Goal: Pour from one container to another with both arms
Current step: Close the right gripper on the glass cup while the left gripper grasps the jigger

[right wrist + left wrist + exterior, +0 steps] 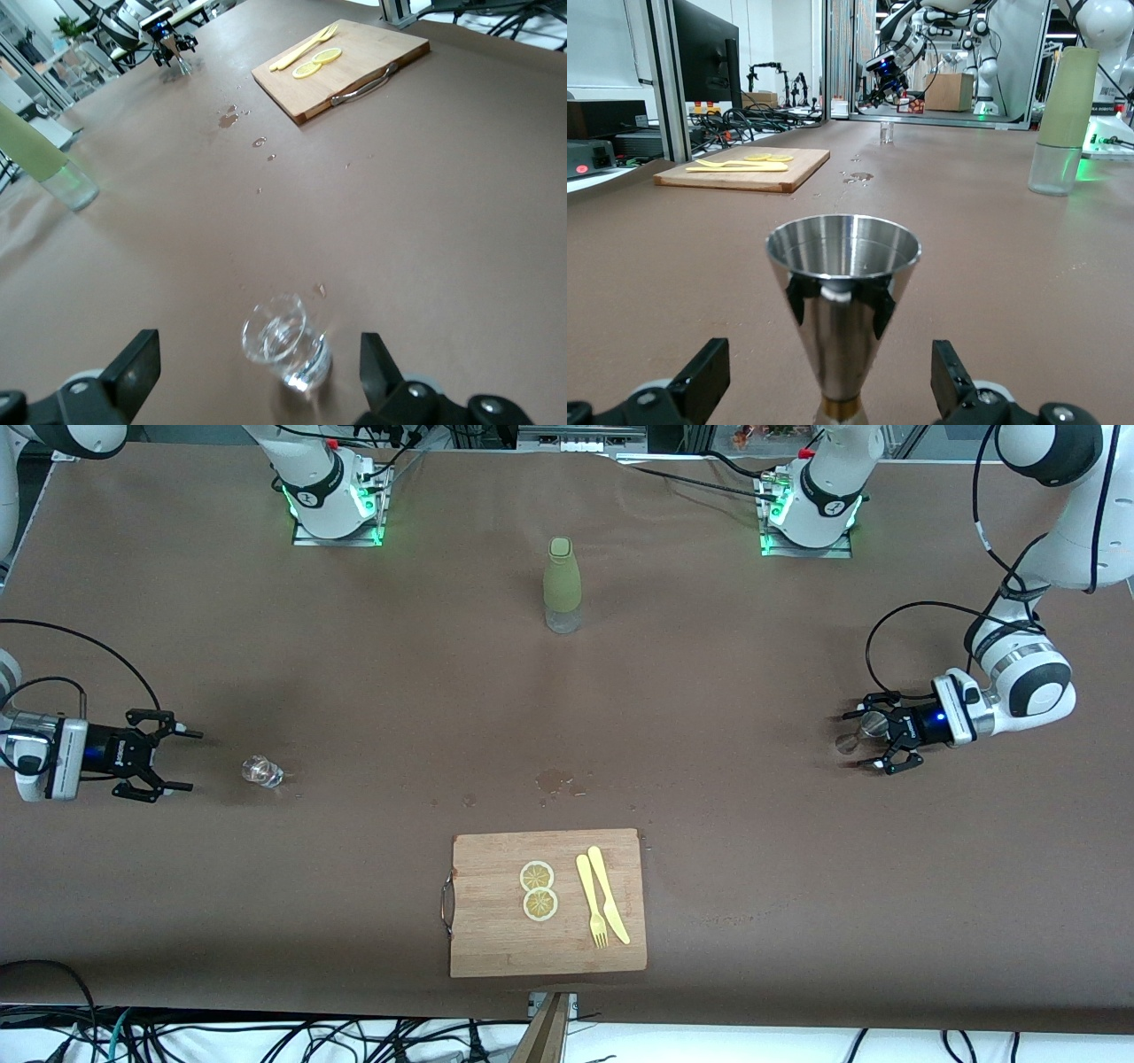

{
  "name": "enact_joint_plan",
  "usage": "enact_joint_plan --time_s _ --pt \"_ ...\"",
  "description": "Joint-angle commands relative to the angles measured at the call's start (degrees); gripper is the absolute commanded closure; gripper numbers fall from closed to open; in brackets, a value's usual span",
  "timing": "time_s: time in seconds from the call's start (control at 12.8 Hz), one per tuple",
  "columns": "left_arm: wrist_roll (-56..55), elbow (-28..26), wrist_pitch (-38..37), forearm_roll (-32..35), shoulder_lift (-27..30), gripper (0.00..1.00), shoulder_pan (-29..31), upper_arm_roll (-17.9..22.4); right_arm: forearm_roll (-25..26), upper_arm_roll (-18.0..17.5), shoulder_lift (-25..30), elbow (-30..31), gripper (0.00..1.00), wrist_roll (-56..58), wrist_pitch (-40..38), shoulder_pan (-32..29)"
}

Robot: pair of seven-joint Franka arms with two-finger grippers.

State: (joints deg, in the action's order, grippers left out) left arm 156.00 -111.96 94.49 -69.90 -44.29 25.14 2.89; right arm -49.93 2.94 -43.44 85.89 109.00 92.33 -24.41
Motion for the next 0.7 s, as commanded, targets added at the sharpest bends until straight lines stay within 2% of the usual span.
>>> enact_joint_plan --time_s 0.0,0.63 --pt "5.2 0.78 -2.03 -1.99 -1.68 0.0 -0.53 0.54 -1.56 -0.22 -1.9 -2.74 0.0 -0.46 0.75 0.85" --pt "5.2 0.87 -4.49 -2.52 -2.03 0.04 -0.71 0.54 -1.83 -0.22 -5.42 -3.01 0.0 10.16 1.1 1.12"
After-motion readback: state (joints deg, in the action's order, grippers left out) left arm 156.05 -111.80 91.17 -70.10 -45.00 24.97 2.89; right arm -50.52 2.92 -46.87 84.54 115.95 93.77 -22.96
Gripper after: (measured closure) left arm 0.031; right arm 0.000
